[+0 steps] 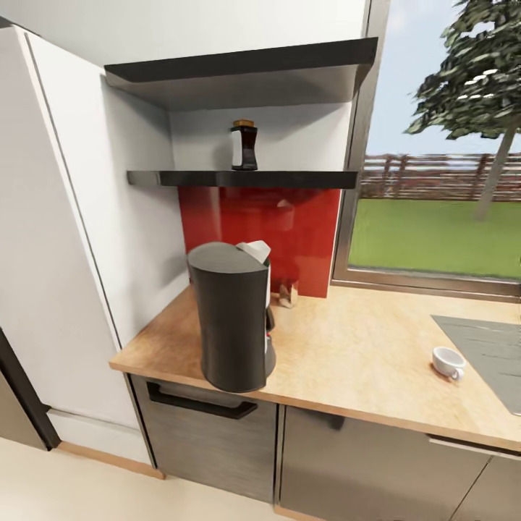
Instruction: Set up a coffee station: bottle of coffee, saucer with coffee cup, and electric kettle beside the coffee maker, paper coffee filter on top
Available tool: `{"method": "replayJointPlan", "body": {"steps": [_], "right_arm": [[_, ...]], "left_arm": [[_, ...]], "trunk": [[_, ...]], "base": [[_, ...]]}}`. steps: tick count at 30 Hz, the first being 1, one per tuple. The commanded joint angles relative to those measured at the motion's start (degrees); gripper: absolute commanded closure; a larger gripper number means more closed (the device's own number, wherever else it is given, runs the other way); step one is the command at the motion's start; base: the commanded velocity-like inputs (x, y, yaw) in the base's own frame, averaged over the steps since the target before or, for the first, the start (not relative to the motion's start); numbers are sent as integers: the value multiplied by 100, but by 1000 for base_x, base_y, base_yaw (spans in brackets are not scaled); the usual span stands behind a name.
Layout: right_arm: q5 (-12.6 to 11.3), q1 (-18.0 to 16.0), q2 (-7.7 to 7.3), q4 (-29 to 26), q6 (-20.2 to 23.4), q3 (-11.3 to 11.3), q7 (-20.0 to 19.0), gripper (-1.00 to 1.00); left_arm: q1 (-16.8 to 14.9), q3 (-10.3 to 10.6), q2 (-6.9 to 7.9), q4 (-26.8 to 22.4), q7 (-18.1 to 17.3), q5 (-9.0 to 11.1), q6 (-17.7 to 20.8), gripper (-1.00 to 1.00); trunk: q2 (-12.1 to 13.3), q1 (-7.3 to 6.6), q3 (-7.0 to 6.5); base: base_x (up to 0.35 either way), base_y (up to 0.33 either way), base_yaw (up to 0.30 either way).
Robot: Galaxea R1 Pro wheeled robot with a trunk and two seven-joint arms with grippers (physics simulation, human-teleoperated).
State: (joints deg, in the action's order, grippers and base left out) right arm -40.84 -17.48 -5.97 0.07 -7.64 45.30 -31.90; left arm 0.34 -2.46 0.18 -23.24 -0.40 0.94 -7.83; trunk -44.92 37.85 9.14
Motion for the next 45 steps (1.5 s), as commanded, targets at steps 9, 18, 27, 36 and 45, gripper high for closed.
{"method": "replayJointPlan", "body": {"steps": [9, 18, 27, 36, 45], "right_arm": [[-38, -2, 0, 6, -25, 48, -18, -100], [-37, -1, 0, 4, -27, 46, -18, -100], [-38, -1, 0, 5, -27, 48, -18, -100], [-36, -2, 0, 7, -27, 45, -18, -100], [-38, -3, 0, 8, -27, 43, -18, -100]], "left_arm": [[1, -9, 0, -5, -4, 7, -8, -100], [1, -9, 0, -5, -4, 3, -8, -100], [1, -12, 0, -5, -4, 2, -8, -100], [1, -18, 0, -5, -4, 2, -8, -100], [1, -10, 0, -5, -4, 2, -8, -100]], "trunk": [[-6, 1, 7], [-6, 1, 7], [-6, 1, 7], [-6, 1, 7], [-6, 1, 7]], "base": [[0, 288, -23], [0, 308, -1], [0, 262, -79], [0, 38, -235], [0, 3, -254]]}}
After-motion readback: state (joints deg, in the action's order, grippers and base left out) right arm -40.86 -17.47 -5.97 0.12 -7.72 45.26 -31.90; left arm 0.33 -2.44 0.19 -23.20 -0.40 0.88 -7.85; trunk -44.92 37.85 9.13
